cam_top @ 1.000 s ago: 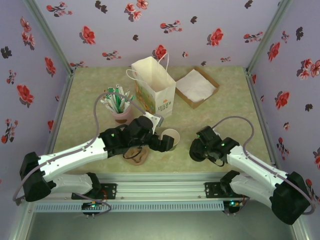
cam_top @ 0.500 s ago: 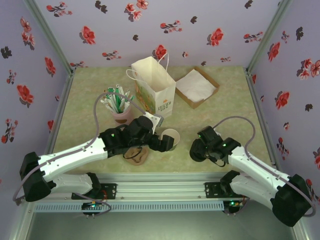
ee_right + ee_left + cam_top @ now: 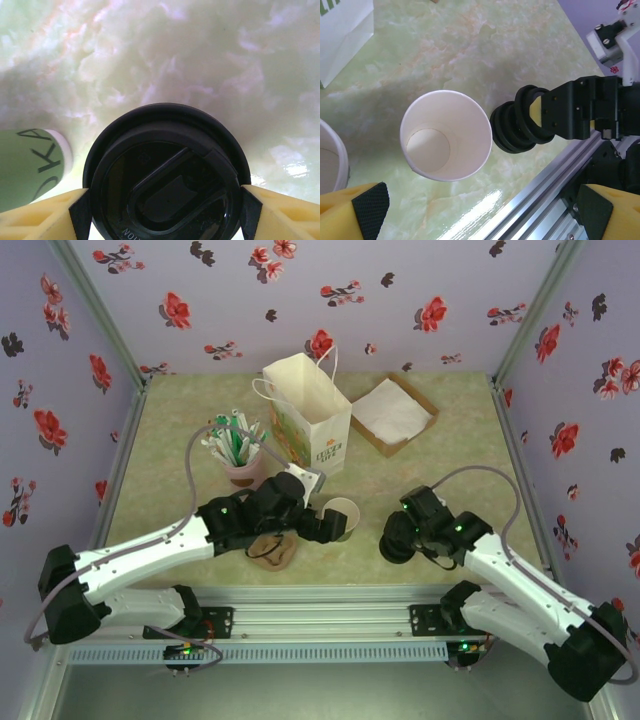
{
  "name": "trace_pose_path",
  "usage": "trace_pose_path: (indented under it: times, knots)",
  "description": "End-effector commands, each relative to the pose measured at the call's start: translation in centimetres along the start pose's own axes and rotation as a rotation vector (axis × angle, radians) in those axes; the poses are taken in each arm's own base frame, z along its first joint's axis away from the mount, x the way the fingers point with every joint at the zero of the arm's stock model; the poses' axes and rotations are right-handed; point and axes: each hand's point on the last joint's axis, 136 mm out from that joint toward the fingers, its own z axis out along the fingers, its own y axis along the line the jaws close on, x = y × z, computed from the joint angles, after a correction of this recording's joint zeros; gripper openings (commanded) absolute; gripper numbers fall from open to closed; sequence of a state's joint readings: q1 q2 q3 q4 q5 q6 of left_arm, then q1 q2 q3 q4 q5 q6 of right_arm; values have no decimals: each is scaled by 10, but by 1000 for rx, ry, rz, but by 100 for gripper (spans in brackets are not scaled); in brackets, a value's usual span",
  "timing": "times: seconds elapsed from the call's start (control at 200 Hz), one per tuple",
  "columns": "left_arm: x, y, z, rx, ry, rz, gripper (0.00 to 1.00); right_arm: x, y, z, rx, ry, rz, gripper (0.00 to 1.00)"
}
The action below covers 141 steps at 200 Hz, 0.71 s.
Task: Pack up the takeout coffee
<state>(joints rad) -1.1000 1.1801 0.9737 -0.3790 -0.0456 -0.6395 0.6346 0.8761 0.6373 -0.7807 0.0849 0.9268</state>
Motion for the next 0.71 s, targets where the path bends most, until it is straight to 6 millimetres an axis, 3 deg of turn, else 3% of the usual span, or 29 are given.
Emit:
trace_pose_path:
  times: [0.0, 0.375, 0.7]
  knots:
    - [-8, 3, -14, -16, -62, 26, 99, -9, 0, -17, 14, -31, -46, 75]
    - [-28, 1, -56, 40, -234, 55, 99, -29, 45, -60, -120, -47, -173, 73]
    - [-28, 5, -98, 33, -257, 171, 99, -32, 93, -66, -159, 4, -306, 73]
